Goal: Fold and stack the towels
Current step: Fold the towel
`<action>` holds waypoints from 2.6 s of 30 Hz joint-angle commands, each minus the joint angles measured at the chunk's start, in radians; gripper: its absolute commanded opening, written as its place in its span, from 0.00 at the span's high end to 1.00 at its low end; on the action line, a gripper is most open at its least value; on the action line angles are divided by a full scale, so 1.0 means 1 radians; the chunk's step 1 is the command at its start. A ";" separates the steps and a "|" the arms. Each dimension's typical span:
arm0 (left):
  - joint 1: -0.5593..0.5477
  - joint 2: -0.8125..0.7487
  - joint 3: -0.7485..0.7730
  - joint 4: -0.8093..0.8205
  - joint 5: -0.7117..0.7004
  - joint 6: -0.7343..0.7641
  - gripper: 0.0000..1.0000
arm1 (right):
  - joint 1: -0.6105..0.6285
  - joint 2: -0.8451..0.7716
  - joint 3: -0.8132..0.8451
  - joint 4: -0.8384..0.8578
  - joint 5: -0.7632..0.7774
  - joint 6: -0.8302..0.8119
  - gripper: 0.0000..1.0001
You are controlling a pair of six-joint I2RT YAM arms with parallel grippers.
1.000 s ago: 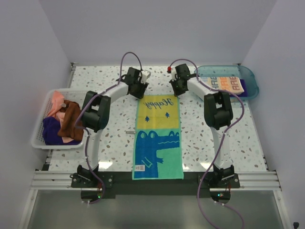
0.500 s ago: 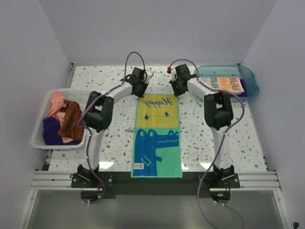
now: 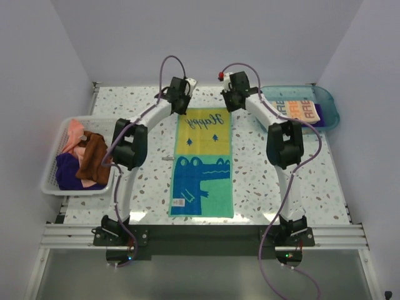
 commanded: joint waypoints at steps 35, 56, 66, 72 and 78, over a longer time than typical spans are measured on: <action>0.071 -0.793 -0.800 0.123 0.267 -0.341 1.00 | 0.066 -0.622 -0.509 -0.104 0.015 0.193 1.00; -0.044 -0.981 -0.955 -0.023 0.247 -0.430 1.00 | 0.124 -0.820 -0.753 -0.170 -0.116 0.301 1.00; -0.110 -1.114 -1.202 -0.001 0.219 -0.549 1.00 | 0.151 -0.920 -0.938 -0.147 -0.209 0.391 1.00; -0.161 -1.102 -1.322 0.055 0.262 -0.622 1.00 | 0.162 -0.924 -1.070 -0.083 -0.226 0.460 1.00; -0.210 -1.044 -1.374 0.068 0.221 -0.665 1.00 | 0.162 -0.849 -1.176 0.003 -0.202 0.503 1.00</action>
